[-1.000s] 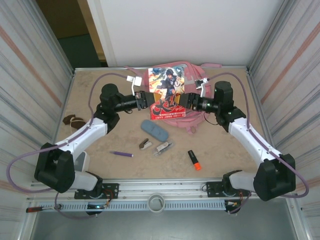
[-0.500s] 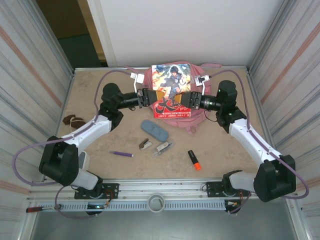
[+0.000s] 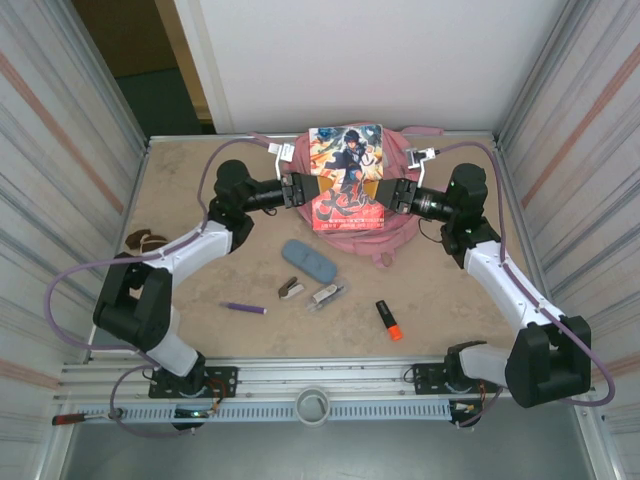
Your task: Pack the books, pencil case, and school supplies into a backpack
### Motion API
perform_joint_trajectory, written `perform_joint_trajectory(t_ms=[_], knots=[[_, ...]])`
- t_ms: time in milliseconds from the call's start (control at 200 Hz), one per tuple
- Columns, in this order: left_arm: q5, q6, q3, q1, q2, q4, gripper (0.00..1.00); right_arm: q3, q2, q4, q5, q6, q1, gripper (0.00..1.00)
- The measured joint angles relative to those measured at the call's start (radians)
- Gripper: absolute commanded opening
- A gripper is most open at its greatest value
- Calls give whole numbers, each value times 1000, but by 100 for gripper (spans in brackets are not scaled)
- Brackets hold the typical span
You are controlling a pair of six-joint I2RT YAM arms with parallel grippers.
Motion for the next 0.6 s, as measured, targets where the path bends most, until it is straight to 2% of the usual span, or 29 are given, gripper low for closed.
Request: perform_joint_trajectory(t_ms=[45,125,366,601], knots=[[0,-8,0,0,10,4,0,-4,0,-5,5,-2,-6,63],[2,-32,0,0,21,16,0,-8,0,-22,14,-2,-18,72],[4,-76,8,-3,22,58,0,-11,6,-34,31,-1,-80,89],[38,-86,42,-18,22,61,0,-13,33,107,-32,66,-66,99]])
